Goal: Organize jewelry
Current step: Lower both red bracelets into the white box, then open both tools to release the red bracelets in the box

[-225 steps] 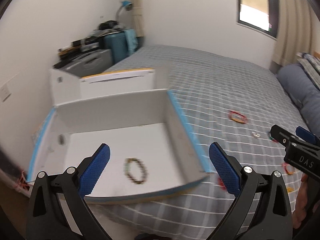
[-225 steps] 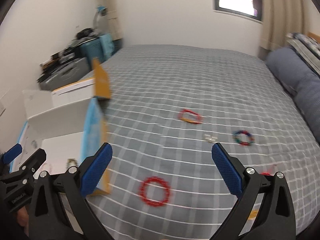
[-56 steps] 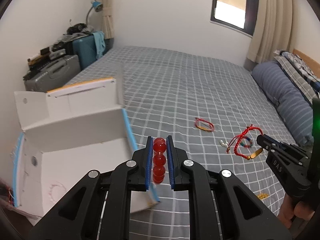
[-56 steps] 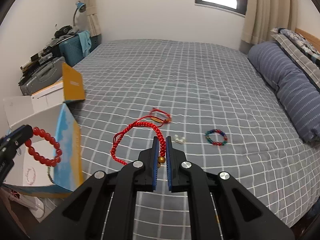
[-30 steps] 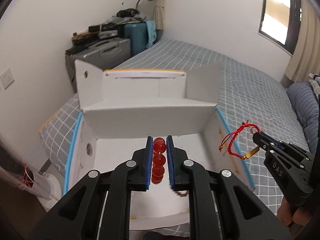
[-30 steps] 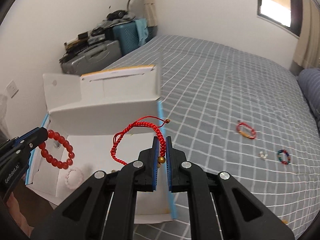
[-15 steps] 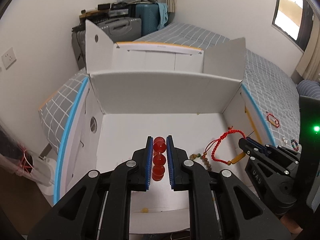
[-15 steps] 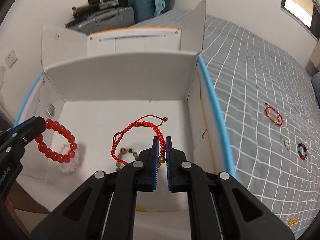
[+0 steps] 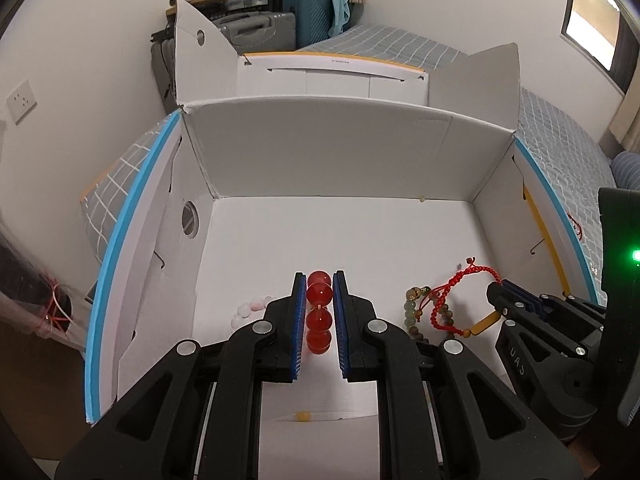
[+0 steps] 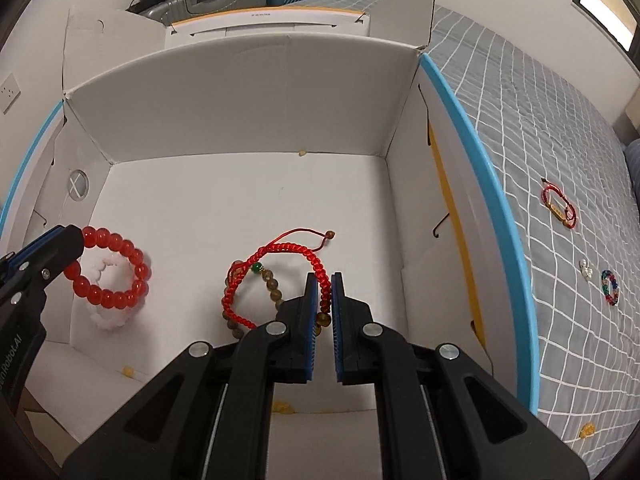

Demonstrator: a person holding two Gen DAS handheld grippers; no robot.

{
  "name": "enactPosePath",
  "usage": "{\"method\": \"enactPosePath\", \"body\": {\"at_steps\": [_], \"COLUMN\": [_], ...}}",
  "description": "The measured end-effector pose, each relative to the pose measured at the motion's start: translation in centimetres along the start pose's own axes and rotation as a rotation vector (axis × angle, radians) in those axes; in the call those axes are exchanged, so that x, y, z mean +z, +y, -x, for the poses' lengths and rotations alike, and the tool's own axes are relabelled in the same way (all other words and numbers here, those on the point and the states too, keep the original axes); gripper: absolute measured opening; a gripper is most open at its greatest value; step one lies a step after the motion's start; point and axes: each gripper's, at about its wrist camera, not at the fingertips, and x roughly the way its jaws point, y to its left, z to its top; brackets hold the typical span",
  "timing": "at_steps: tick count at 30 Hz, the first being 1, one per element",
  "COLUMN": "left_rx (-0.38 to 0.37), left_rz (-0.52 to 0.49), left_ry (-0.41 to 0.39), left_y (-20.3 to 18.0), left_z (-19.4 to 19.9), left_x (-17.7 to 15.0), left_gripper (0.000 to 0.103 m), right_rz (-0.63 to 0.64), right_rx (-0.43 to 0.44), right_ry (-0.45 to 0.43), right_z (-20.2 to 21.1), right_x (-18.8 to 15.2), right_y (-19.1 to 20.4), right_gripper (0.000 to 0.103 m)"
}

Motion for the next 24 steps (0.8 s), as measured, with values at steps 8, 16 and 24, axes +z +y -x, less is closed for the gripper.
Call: {"method": "enactPosePath", "body": {"at_steps": [8,16,24], "left_rx": [0.001,0.014,0.038], "left_rz": [0.011,0.025,0.042], "left_ry": [0.006,-0.032,-0.082], "left_y": [0.2,0.7,1.1], "left_z": [-0.4,1.4,3.5], "left_x": [0.2,0.0,-0.4], "left_gripper": [0.013,0.015,0.043], "right_rz": [-0.010,-0.009,-0.007], "right_rx": [0.009,0.028,-0.003], "right_ry": [0.009,-0.008,-0.122], "right_z": [-0.2,0.8,4.2], "right_x": [-0.3,-0.4,-0.6], "right_y": [0.1,0.3,0.5], "right_gripper": [0.008,0.031,0.071]}}
